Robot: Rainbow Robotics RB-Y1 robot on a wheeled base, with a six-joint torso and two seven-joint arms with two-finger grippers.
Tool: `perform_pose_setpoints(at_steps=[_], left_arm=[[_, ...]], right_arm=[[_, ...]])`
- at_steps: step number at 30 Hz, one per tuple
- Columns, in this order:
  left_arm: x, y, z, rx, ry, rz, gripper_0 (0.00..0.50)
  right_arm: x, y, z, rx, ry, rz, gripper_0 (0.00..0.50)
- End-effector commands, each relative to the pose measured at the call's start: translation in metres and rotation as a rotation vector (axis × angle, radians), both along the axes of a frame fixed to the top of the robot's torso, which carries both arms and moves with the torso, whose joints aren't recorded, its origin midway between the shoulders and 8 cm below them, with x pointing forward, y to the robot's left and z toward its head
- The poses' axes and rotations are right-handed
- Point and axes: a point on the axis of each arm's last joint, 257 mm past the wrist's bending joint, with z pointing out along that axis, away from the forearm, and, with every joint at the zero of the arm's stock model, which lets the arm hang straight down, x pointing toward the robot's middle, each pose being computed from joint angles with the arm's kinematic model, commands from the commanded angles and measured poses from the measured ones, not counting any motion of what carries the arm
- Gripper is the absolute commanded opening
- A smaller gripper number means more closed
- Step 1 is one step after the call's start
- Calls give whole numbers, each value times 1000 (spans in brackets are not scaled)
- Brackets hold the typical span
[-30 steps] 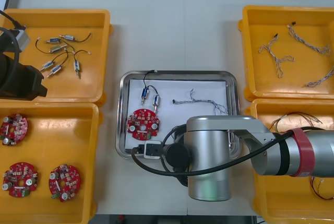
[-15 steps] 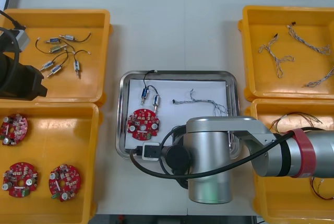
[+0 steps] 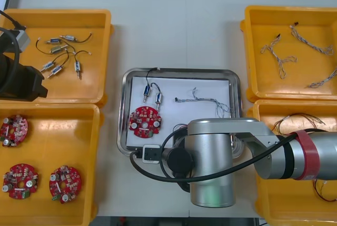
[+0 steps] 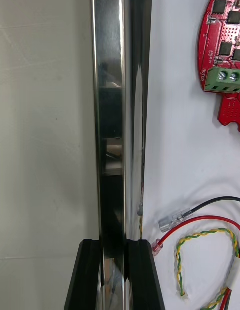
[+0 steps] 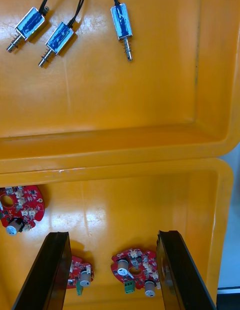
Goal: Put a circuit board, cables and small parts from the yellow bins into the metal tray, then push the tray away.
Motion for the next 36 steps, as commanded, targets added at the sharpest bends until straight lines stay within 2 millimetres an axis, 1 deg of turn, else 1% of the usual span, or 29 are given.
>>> perform_pose_setpoints(at_steps=[1, 5, 11, 17, 24, 27, 33, 36], left_arm=[[-1, -2, 6, 10, -23, -25, 500], [-1, -2, 6, 10, -23, -25, 500], [-1, -2, 6, 10, -23, -25, 500], [-1, -2, 6, 10, -23, -25, 500], [-1, -2, 6, 10, -23, -25, 500], [-1, -2, 6, 10, -23, -25, 500], [-1, -2, 6, 10, -23, -25, 500], [-1, -2, 6, 10, -23, -25, 500]], right_arm=[[-11, 14, 7, 28, 2, 25, 2], [-6, 11, 9, 25, -6, 19, 0], [7, 7, 19, 19, -45, 17, 0], [29, 3, 35, 32, -96, 19, 0], [45, 4, 51, 54, -137, 22, 0], [56, 2, 60, 50, -165, 28, 0], [71, 0, 69, 51, -196, 30, 0], [84, -1, 72, 47, -213, 31, 0]])
